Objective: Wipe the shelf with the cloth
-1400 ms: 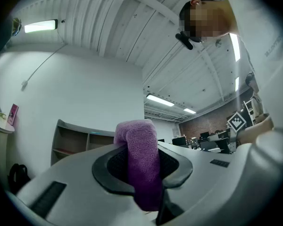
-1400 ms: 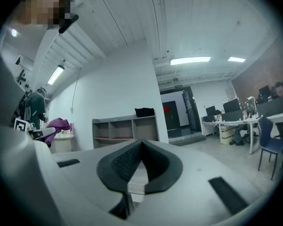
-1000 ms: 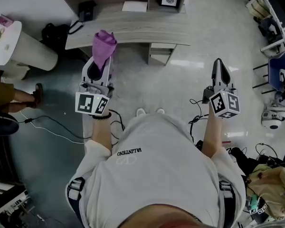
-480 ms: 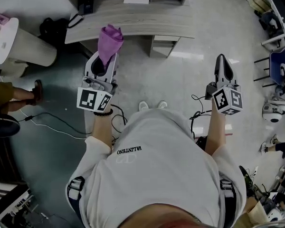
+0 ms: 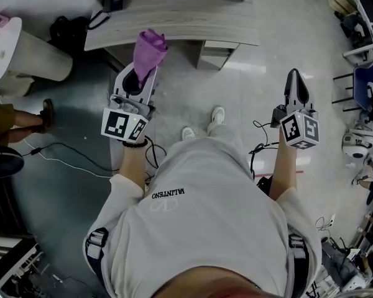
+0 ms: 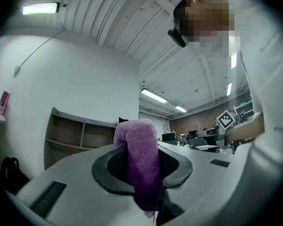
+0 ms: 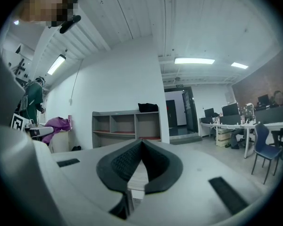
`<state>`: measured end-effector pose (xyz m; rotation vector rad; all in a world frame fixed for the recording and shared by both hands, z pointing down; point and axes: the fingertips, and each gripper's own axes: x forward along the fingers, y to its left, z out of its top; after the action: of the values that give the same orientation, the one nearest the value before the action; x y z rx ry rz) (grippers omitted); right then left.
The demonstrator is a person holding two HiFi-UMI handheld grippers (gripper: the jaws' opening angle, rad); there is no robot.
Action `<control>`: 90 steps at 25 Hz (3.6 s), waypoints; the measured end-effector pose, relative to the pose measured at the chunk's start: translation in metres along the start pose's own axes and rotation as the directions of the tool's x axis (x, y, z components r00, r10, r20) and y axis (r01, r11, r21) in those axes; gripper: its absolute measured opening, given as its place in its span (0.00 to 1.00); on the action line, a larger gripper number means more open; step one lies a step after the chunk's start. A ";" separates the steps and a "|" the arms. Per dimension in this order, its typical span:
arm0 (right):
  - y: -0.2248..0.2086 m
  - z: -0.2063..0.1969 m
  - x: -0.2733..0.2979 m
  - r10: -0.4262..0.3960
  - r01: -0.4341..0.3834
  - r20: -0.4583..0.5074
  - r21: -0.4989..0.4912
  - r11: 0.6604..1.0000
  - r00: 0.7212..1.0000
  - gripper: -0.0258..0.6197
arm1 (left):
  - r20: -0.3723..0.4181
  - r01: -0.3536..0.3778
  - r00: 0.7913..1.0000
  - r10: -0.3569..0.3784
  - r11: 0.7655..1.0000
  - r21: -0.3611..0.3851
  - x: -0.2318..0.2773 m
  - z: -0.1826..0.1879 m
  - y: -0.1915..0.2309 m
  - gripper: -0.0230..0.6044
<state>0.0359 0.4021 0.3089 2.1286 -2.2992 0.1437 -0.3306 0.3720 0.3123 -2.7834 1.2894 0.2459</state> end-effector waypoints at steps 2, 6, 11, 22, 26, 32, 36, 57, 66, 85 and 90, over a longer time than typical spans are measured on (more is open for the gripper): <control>-0.002 0.000 0.006 0.001 -0.001 0.002 0.003 1.000 1.000 0.04 | -0.002 0.008 1.000 -0.008 1.000 0.006 0.007 0.000 -0.001 0.19; -0.010 -0.002 0.021 0.012 -0.012 0.006 0.013 1.000 1.000 0.04 | -0.013 0.028 1.000 -0.028 0.999 0.026 0.027 -0.003 -0.005 0.19; -0.029 -0.005 0.050 0.039 -0.039 0.000 0.028 0.999 0.999 0.04 | -0.035 0.047 0.998 -0.046 0.998 0.048 0.064 -0.008 -0.016 0.19; -0.079 -0.005 0.141 0.141 -0.140 -0.013 0.050 0.989 0.990 0.04 | -0.067 -0.041 0.997 0.044 0.998 0.040 0.166 -0.030 -0.015 0.19; -0.100 -0.002 0.171 0.174 -0.173 -0.012 0.057 0.983 0.985 0.04 | -0.060 -0.087 0.994 0.089 0.996 0.037 0.200 -0.034 -0.010 0.19; -0.125 0.002 0.200 0.228 -0.227 -0.013 0.044 0.973 0.974 0.04 | -0.051 -0.123 0.991 0.125 0.992 0.038 0.244 -0.038 -0.015 0.19; -0.129 -0.003 0.216 0.265 -0.264 -0.028 0.042 0.964 0.964 0.04 | -0.063 -0.120 0.991 0.122 0.992 0.039 0.264 -0.046 -0.024 0.19; -0.107 -0.017 0.338 0.303 -0.300 -0.072 0.048 0.953 0.950 0.04 | -0.099 -0.047 0.994 0.044 0.998 -0.030 0.383 -0.099 0.037 0.19; -0.088 -0.018 0.434 0.302 -0.300 -0.094 0.042 0.953 0.949 0.04 | -0.131 -0.035 0.991 0.023 0.995 -0.091 0.458 -0.146 0.092 0.19; -0.058 -0.031 0.548 0.293 -0.294 -0.118 0.012 0.956 0.949 0.04 | -0.197 -0.014 0.980 -0.012 0.992 -0.128 0.544 -0.200 0.138 0.19; -0.064 -0.037 0.559 0.304 -0.303 -0.124 0.026 0.953 0.945 0.04 | -0.211 -0.034 0.977 0.007 0.992 -0.123 0.558 -0.207 0.137 0.19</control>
<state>0.0534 -0.1559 0.3866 1.6962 -2.5348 0.2792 -0.0560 -0.1622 0.4225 -2.9723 1.3924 0.0343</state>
